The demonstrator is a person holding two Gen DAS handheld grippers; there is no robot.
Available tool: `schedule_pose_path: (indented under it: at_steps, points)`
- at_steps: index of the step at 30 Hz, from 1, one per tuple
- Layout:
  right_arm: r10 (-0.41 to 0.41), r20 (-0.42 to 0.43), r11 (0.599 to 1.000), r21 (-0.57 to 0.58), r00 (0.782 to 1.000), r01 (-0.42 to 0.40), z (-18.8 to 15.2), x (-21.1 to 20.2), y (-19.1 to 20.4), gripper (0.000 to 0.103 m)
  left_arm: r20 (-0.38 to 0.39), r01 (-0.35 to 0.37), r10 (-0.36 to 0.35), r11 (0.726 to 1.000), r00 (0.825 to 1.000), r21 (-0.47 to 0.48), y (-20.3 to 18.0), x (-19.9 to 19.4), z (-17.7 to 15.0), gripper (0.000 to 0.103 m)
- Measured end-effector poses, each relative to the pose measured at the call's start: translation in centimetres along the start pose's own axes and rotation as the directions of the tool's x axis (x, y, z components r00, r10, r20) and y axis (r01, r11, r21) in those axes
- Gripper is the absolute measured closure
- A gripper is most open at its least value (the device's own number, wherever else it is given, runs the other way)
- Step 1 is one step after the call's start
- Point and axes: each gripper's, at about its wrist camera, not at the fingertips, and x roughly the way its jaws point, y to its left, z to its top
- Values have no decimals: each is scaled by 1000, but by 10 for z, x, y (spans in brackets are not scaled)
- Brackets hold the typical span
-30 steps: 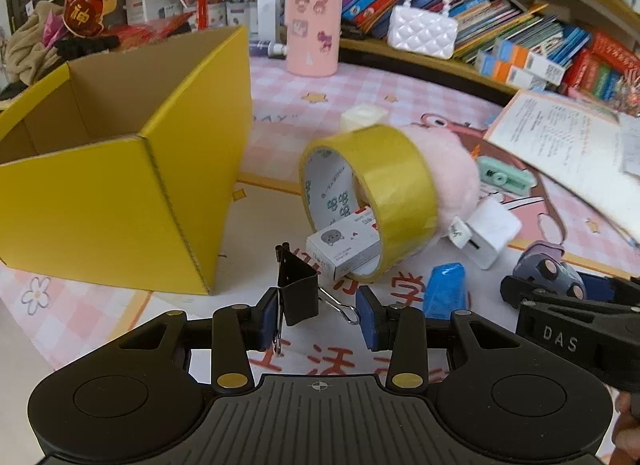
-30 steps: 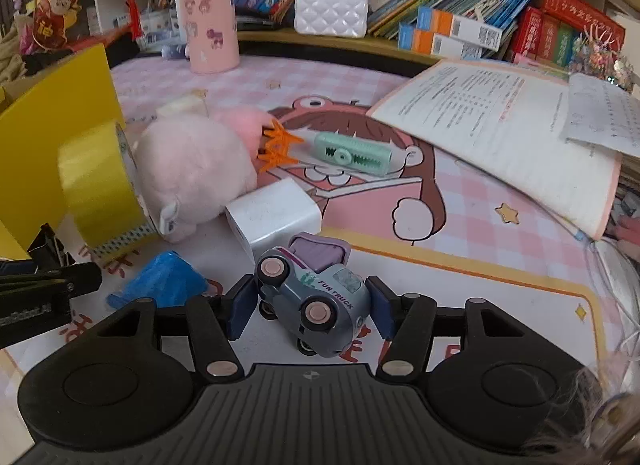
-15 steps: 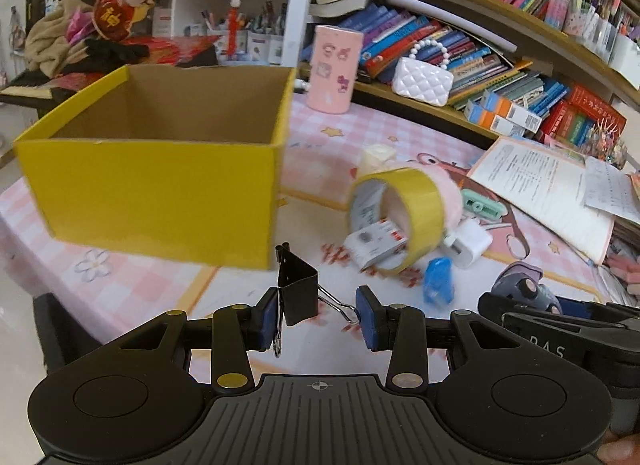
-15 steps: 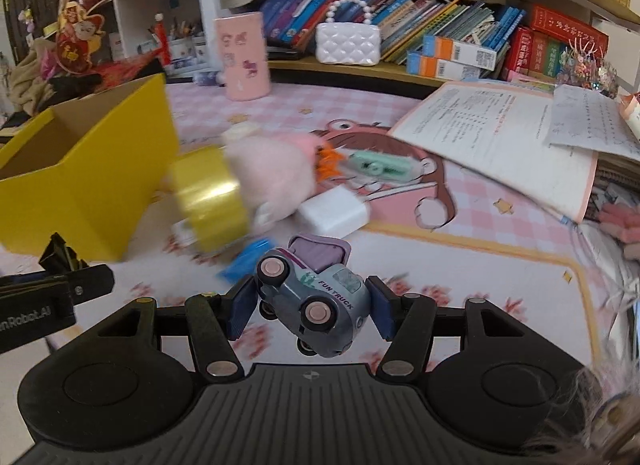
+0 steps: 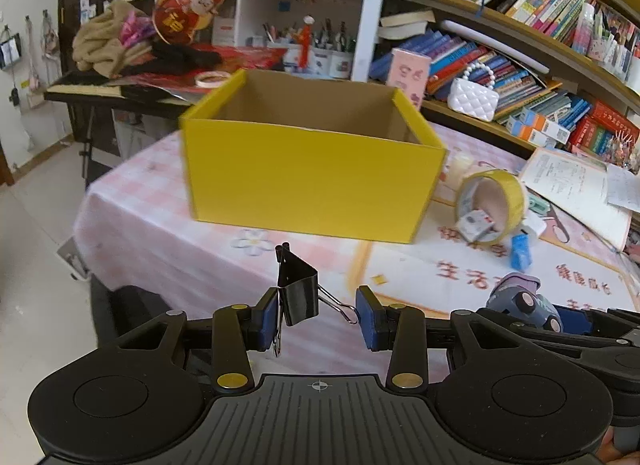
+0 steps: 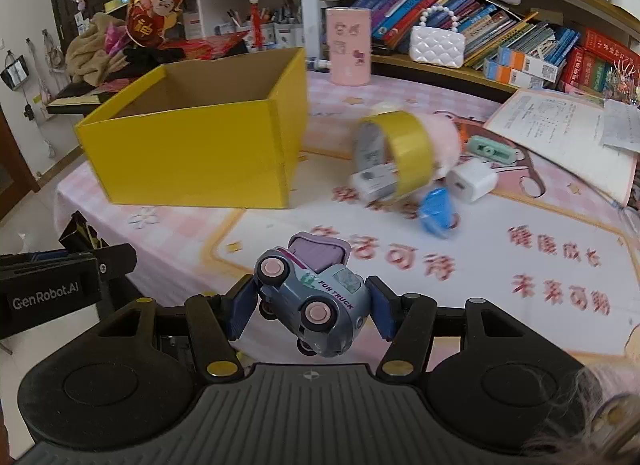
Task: Organize objects
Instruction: 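Carry the toy car in the right tool while the left tool carries the clip over the yellow box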
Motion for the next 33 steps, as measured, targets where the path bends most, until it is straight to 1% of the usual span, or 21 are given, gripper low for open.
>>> schedule_pose_path:
  at_steps: [7, 14, 22, 28, 33]
  points:
    - [4, 14, 1000, 10, 1000, -4, -14, -9, 43, 47, 17, -1, 1, 1000, 1000, 7, 36, -19, -10, 64]
    - [13, 16, 1000, -3, 1000, -13, -19, -14, 73, 47, 32, 6, -7, 1000, 999, 17, 62, -32, -15, 64]
    - [4, 19, 1000, -14, 1000, -4, -19, -16, 88, 47, 40, 26, -27, 999, 999, 27, 73, -36, -14, 64]
    - [1, 15, 1000, -16, 1000, -1, -15, -15, 91, 46, 46, 44, -45, 999, 998, 30, 74, -34, -9, 64]
    - [9, 3, 1000, 0, 1000, -9, -9, -9, 91, 46, 56, 54, -56, 998, 997, 40, 72, -31, 2, 64]
